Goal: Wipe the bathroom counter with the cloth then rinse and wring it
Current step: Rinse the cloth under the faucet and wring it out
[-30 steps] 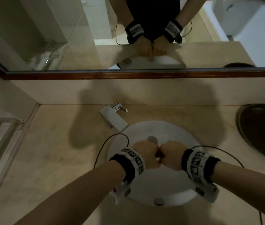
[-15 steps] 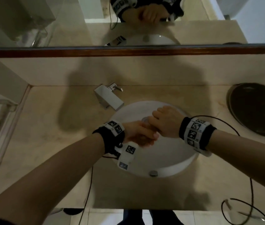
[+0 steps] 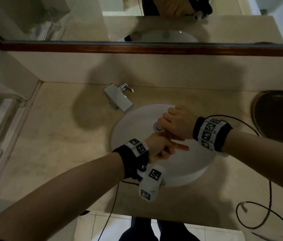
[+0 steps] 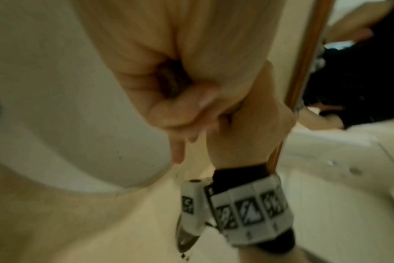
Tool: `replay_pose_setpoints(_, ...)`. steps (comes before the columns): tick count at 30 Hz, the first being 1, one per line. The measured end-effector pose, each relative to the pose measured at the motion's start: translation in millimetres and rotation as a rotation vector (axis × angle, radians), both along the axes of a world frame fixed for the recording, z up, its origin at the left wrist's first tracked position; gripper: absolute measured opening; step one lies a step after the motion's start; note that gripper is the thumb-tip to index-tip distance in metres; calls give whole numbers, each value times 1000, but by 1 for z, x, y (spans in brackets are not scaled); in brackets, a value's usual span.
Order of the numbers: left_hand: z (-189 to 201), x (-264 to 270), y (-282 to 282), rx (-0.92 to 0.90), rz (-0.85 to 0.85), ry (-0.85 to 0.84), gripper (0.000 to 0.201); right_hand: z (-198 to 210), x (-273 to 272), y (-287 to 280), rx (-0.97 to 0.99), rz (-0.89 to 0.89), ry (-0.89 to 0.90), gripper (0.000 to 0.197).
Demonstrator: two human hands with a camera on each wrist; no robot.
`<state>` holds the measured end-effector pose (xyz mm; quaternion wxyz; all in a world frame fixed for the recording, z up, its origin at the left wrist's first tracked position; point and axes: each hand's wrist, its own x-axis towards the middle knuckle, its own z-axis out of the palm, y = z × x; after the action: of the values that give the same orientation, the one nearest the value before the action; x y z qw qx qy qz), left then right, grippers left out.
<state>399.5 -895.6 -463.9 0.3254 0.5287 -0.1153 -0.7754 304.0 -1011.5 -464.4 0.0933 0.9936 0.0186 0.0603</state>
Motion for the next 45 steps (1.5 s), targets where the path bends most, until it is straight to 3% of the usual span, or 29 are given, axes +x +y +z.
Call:
replay_pose_setpoints(3, 5, -5, -6, -17, -7, -250, 11, 2, 0, -11, -8, 34, -7, 17)
replay_pose_setpoints(5, 8, -5, -10, 34, -49, -266, 19, 4, 0, -15, -24, 72, 20, 8)
replay_pose_setpoints(8, 11, -2, -16, 102, -132, -218, 41, 9, -2, -23, -35, 107, 106, 17)
replay_pose_setpoints(10, 15, -1, -23, 90, -190, -310, 47, 15, 0, -24, -3, 75, 192, 17)
replay_pose_setpoints(12, 19, 0, -32, 0, -341, -640, 34, 21, 5, -21, 61, -33, 338, 17)
replay_pose_setpoints(15, 20, 9, -46, -199, -668, -1259, 23, 26, 16, -9, 131, -392, 537, 21)
replay_pose_setpoints(17, 20, 19, -55, -318, -809, -1504, 31, 26, 25, -3, 309, -624, 588, 29)
replay_pose_setpoints(19, 22, 27, -66, -424, -981, -1625, 29, 18, 28, -5, 631, -781, 560, 36)
replay_pose_setpoints(21, 26, 31, -76, -459, -1165, -1659, 25, 16, 25, -8, 1011, -908, 484, 40)
replay_pose_setpoints(24, 37, 33, -85, -551, -1291, -1708, 33, 20, 15, -6, 1517, -1075, 385, 44)
replay_pose_setpoints(28, 43, 34, -94, -704, -1361, -1769, 40, 26, 11, -4, 1902, -1068, 387, 57)
replay_pose_setpoints(34, 41, 32, -97, -782, -1444, -1757, 37, 34, 3, 5, 2172, -1028, 401, 62)
replay_pose_setpoints(39, 43, 36, -100, -834, -1443, -1771, 31, 37, 3, 10, 2241, -1120, 223, 54)
replay_pose_setpoints(45, 37, 37, -96, -843, -1477, -1772, 28, 36, 3, 20, 2292, -1168, 157, 49)
